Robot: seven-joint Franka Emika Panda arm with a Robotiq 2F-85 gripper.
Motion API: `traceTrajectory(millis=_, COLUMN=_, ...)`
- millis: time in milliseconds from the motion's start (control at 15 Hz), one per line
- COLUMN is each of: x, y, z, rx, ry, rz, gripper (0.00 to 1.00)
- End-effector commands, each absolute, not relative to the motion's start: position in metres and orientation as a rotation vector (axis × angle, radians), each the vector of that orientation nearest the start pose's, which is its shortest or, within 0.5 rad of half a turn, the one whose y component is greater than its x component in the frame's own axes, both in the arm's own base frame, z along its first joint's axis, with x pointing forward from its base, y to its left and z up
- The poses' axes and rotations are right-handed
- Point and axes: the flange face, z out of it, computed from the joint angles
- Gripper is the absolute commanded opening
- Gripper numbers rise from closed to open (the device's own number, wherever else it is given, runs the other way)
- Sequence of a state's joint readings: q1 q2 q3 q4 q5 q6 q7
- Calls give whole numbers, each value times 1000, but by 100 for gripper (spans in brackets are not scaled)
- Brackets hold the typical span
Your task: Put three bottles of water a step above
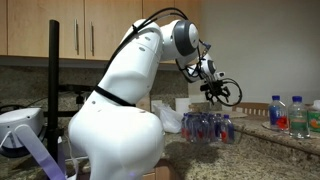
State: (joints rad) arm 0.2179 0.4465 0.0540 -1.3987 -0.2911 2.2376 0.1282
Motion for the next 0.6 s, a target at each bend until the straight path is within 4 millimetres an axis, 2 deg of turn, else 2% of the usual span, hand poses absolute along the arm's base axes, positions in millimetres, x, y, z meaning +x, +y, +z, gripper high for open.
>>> traceTrajectory(millis=0, x=724, y=191, z=501, rx=-3260, ry=-388, rz=-552, gripper=100)
traceTrajectory(millis=267, x=742, y=161, z=502, rx=-3302, ry=-240, rz=-428, gripper=100)
traceTrajectory(millis=400, x=751, y=149, z=493, rx=-3306, ry=-207, rz=-369, gripper=100)
traceTrajectory(millis=533, x=760, y=145, z=476, rx=-3288, ry=-207, rz=-310, gripper=100)
